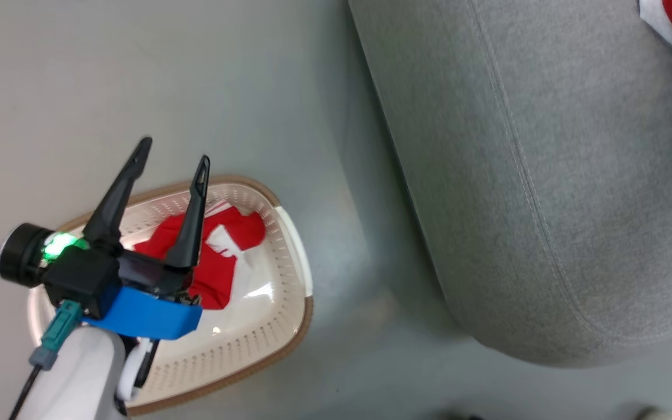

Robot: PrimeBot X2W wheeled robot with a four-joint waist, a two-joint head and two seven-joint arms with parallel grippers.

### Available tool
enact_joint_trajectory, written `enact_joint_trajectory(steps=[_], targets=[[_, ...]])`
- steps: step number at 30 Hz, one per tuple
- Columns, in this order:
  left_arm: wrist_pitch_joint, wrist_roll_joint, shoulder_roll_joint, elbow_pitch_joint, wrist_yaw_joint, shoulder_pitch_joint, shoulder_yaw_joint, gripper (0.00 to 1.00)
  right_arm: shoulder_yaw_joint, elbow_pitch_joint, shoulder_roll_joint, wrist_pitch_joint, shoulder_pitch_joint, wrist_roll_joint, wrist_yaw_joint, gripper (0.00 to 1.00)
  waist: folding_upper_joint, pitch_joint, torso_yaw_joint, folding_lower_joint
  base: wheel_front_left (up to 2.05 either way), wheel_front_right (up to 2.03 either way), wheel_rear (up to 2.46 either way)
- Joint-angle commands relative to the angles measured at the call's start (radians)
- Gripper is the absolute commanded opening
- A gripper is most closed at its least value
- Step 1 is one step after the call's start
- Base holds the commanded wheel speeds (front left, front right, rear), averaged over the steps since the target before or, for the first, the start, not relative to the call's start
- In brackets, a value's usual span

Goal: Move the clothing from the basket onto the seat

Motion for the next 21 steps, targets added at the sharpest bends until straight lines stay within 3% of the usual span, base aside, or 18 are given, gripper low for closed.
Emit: enact_joint_trajectory(steps=[1,6,11,15,21], targets=[[-0.012,-0.007,-0.011,0.017,-0.001,-0.008,-0.002,1.00,0.009,0.016,0.011,-0.007,0.039,-0.005,0.000,1.00,0.0000,-0.037,-0.003,-0.0001,0.00,0.00,0.00],[-0.035,-0.050,-0.074,0.098,0.022,0.055,0.028,1.00,0.055,0.039,0.052,-0.034,0.132,-0.025,0.000,1.00,0.0000,-0.198,0.017,-0.0001,0.00,0.00,0.00],[-0.038,-0.067,-0.139,0.133,0.016,0.129,0.067,1.00,0.143,0.006,0.083,-0.068,0.281,-0.085,0.000,1.00,0.0000,-0.358,0.063,-0.0001,0.00,0.00,0.00],[-0.038,-0.069,-0.185,0.148,0.012,0.201,0.118,1.00,0.213,-0.082,0.135,-0.109,0.404,-0.082,0.000,1.00,0.0000,-0.459,0.107,-0.0001,0.00,0.00,0.00],[-0.038,-0.055,-0.233,0.191,-0.002,0.286,0.192,1.00,0.328,-0.322,0.196,-0.118,0.610,-0.033,0.000,1.00,0.0000,-0.556,0.188,-0.0001,0.00,0.00,0.00]])
